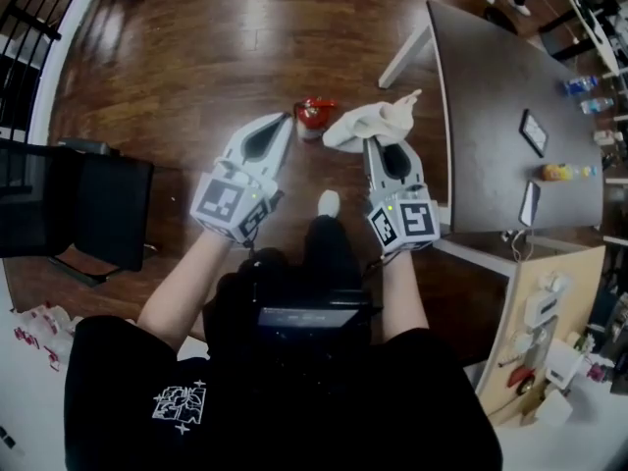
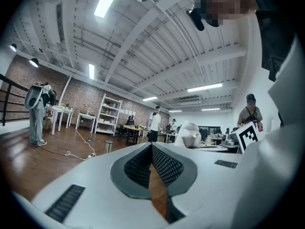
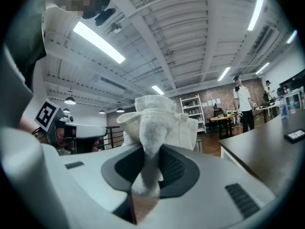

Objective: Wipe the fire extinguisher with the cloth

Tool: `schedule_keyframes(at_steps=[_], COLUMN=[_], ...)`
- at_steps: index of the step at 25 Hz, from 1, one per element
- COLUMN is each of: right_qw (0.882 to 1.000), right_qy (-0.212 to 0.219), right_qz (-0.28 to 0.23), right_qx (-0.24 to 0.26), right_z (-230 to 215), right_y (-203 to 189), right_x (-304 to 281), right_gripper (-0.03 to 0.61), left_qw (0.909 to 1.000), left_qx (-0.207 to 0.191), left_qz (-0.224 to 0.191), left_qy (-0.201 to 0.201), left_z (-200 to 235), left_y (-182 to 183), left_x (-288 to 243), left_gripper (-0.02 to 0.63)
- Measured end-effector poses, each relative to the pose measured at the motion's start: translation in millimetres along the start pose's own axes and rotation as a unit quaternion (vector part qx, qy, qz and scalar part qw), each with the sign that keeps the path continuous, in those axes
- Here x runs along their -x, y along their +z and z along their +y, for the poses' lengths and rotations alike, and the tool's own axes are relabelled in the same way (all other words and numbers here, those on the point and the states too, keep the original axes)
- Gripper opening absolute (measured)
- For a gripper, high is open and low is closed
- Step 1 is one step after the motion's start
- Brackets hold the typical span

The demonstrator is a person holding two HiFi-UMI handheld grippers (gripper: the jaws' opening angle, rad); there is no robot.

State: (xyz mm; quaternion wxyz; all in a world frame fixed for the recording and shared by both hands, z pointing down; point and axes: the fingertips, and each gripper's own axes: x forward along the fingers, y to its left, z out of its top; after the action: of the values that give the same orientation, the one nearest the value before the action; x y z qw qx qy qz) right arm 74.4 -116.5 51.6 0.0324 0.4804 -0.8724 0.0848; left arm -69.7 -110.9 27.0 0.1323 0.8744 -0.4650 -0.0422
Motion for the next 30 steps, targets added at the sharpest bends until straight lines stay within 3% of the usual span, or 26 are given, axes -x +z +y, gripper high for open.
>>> schedule_keyframes(at_steps=[6,12,19,25,30], right_qw=[0.999,0.999,0.997,0.995,0.994], right_qy=[0.033,0.051,0.075,0.095,0.106], right_qz=[-0.003,-0.012,-0.016,-0.016,-0.018], right_qx=[0.002,0.003,0.016,0.017,0.013], right_z=[-62.2,-119.7,-147.8,-148.1,-140.9], right_y=[-126.0,-266.5,-408.5,-476.0,-487.6], right_x=[-50.8,-83.4,-130.5,-148.0,-158.1], right_gripper=[0.098,0.098,0.098,0.098,0.098], left_qw=[0.9999,0.9999,0.9998,0.9997,0.9997], left_qx=[0.000,-0.009,-0.015,-0.005,-0.005], left_qz=[-0.001,-0.001,0.009,-0.003,0.001], left_qy=[0.016,0.008,0.014,0.024,0.024], left_z=[46.9,66.5,126.1,151.2,156.5], left_y=[-122.3,-260.8,-413.9,-471.1,-489.0], left_x=[-50.5,-87.9,-114.4,-111.1,-93.4], left_gripper=[0.003,0.003,0.003,0.003,0.003])
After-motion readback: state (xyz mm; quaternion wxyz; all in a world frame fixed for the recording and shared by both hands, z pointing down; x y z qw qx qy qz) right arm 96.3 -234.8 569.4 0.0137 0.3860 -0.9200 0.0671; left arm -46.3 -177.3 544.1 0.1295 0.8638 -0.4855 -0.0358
